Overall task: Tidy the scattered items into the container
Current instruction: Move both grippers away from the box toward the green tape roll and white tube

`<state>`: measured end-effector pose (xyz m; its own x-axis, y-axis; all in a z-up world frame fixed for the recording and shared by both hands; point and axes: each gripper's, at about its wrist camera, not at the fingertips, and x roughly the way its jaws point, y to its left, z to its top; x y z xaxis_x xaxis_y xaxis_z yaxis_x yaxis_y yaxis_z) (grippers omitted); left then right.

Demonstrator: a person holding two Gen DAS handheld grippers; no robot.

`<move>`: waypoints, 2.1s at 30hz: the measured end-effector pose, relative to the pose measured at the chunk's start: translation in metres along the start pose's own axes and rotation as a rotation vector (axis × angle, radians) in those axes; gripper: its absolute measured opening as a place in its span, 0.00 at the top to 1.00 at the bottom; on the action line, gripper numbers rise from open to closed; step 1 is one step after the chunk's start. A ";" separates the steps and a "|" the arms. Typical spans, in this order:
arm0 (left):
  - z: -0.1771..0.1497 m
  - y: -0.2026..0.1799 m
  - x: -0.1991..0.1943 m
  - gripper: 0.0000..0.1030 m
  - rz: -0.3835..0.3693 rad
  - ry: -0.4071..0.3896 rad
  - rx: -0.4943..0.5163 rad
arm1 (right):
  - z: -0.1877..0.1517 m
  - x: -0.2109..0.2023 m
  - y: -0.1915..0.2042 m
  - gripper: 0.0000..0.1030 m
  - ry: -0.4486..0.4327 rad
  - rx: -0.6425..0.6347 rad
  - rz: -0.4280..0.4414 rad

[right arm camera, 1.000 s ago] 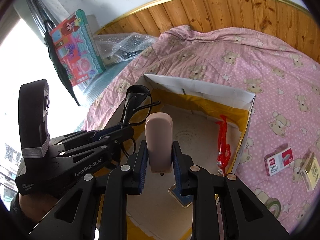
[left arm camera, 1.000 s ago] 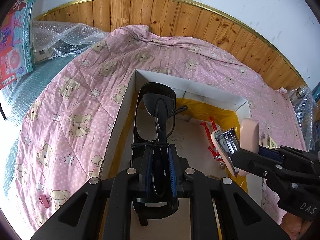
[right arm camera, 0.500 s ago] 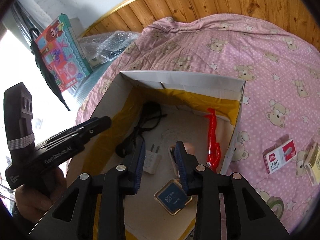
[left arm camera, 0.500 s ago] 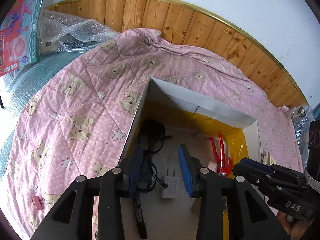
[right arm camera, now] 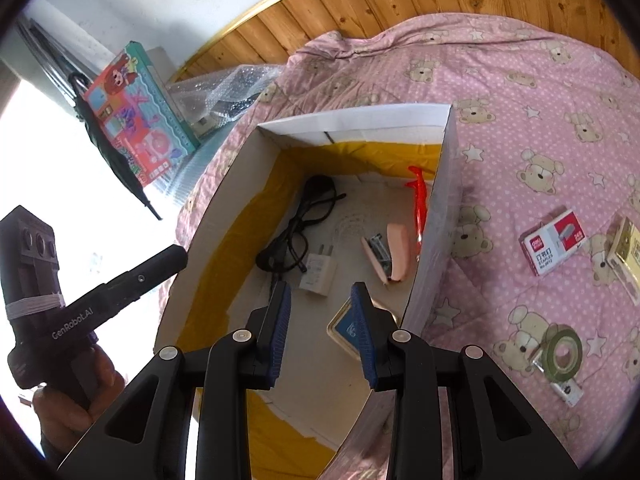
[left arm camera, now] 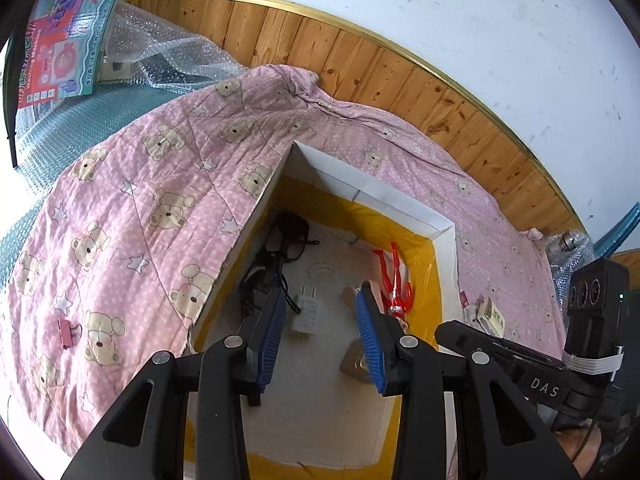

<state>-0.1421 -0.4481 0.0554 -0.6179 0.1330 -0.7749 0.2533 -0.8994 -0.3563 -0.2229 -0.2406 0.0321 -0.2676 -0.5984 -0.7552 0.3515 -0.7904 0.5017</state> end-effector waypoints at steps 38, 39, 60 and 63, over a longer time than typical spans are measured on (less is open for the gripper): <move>-0.075 -0.086 -0.043 0.60 0.013 0.008 0.137 | -0.075 -0.081 -0.009 0.67 -0.090 0.006 0.066; -0.076 -0.087 -0.042 0.60 0.016 0.010 0.140 | -0.077 -0.081 -0.011 0.67 -0.088 0.012 0.067; -0.096 -0.132 -0.011 0.60 -0.031 0.075 0.217 | -0.099 -0.098 -0.063 0.67 -0.093 0.085 0.053; -0.098 -0.139 -0.006 0.60 -0.040 0.084 0.230 | -0.101 -0.101 -0.076 0.67 -0.097 0.108 0.043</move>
<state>-0.1007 -0.2832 0.0581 -0.5577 0.1961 -0.8066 0.0477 -0.9625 -0.2670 -0.1319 -0.1072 0.0276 -0.3415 -0.6381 -0.6901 0.2677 -0.7698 0.5794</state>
